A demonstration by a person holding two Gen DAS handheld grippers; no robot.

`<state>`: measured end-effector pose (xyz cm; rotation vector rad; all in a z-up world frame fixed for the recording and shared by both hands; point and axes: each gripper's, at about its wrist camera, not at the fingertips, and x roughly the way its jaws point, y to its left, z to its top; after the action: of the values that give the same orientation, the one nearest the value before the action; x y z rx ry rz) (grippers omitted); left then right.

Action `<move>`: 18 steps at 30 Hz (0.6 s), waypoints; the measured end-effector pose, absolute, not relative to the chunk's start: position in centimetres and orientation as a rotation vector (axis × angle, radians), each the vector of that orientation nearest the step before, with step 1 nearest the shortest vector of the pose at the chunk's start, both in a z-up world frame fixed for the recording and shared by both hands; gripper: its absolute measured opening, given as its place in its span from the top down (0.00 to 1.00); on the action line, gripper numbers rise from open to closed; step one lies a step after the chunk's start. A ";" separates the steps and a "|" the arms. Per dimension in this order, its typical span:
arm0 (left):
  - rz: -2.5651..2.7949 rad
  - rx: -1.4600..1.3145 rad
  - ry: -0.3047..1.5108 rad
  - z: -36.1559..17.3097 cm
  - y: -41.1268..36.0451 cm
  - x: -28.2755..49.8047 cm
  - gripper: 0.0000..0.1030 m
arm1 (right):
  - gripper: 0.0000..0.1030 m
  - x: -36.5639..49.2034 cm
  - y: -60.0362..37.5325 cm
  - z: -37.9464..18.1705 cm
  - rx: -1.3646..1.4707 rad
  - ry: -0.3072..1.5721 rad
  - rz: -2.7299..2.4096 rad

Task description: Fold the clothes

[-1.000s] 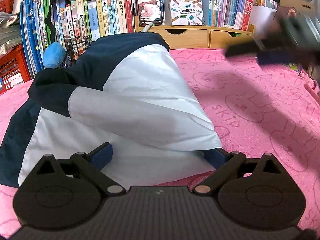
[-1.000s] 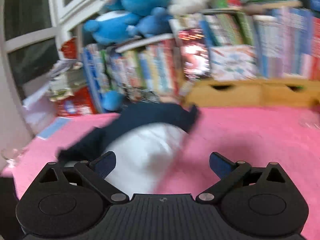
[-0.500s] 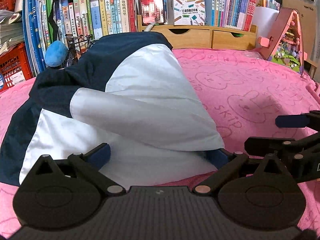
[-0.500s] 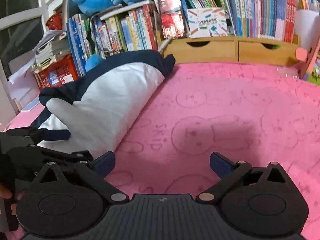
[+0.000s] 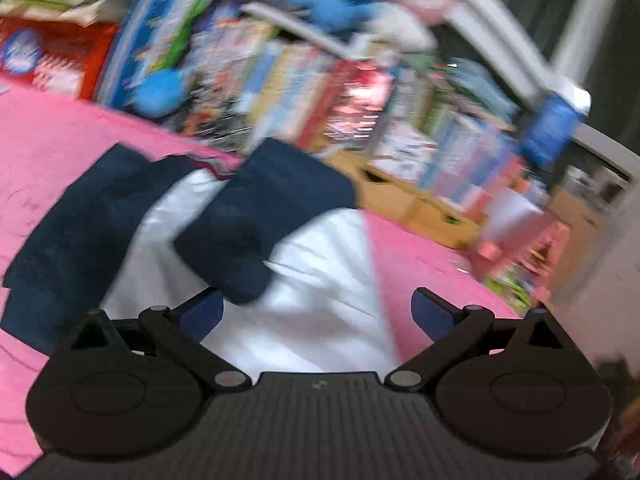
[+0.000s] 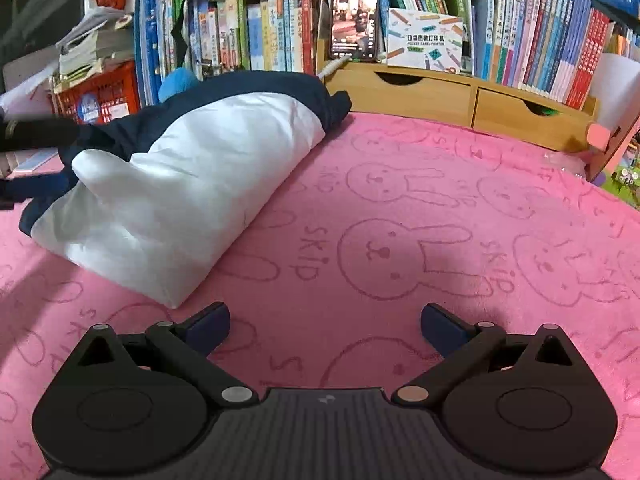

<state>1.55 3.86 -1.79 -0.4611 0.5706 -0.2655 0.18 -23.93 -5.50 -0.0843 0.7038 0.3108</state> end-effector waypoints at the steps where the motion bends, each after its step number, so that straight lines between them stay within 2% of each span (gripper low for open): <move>1: -0.239 -0.486 0.600 -2.4 4.4 2.7 0.04 | 0.00 0.2 -24.0 -5.5 -0.083 0.704 0.311; 2: -0.222 -0.517 0.623 -3.1 4.8 3.6 0.15 | 0.00 0.2 -24.0 -5.5 -0.081 0.704 0.312; 3: -0.200 -0.527 0.612 -3.4 4.9 3.8 0.21 | 0.00 0.2 -24.0 -5.5 -0.083 0.705 0.311; 5: -0.162 -0.535 0.598 -3.6 5.1 4.2 0.58 | 0.00 0.2 -23.9 -5.5 -0.088 0.705 0.308; 8: -0.171 -0.588 0.580 -3.9 6.3 3.8 0.76 | 0.00 0.3 -23.9 -5.5 -0.089 0.705 0.308; 13: -0.100 -0.521 0.507 -3.4 8.6 1.8 0.78 | 0.00 0.3 -24.0 -5.5 -0.091 0.705 0.313; 18: -0.068 -0.574 0.549 -4.4 11.7 0.8 0.78 | 0.00 0.5 -24.1 -5.6 -0.094 0.704 0.318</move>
<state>0.77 11.71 -4.38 -0.5740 0.5494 -0.0677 0.46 -24.07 -5.64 -0.0942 0.7039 0.3184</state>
